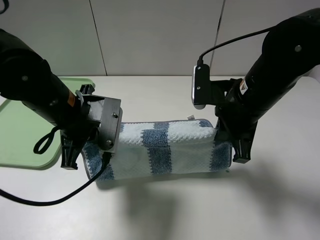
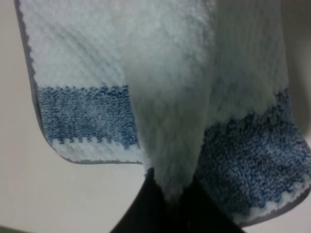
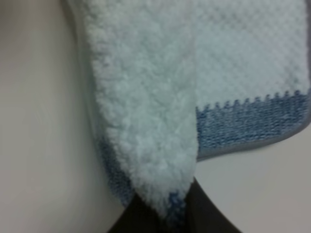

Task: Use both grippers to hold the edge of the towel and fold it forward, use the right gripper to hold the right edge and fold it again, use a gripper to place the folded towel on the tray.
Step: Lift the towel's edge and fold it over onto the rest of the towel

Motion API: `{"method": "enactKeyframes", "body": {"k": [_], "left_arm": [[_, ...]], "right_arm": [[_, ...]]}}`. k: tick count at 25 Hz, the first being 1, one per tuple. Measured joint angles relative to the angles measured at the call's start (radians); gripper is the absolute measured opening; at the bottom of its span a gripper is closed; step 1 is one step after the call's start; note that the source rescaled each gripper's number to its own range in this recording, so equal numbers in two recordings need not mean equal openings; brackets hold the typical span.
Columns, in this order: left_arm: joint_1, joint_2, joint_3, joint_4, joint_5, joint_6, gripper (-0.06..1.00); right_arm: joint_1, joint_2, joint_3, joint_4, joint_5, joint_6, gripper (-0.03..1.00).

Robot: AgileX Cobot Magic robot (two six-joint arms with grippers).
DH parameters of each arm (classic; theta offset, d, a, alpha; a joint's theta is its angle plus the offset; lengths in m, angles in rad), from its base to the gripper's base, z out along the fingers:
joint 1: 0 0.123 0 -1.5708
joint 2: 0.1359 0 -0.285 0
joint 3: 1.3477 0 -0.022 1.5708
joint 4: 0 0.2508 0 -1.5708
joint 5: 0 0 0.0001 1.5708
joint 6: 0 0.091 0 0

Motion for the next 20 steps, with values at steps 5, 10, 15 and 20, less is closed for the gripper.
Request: {"method": "enactKeyframes", "body": {"k": [5,10,15,20], "left_arm": [[0.002,0.031,-0.025,0.034,-0.011,0.0,0.0],[0.01,0.051,-0.042,0.044,-0.034,0.0,0.0],[0.052,0.067,-0.059,0.043,-0.064,-0.004,0.0],[0.07,0.068,-0.06,0.044,-0.107,-0.007,0.0]], "right_arm": [[0.0,0.004,0.002,-0.033,-0.046,0.0,0.0],[0.0,0.006,0.002,-0.081,-0.069,0.0,0.0],[0.0,0.016,0.002,-0.1,-0.111,0.0,0.0],[0.0,0.07,0.002,-0.114,-0.131,0.0,0.0]]}}
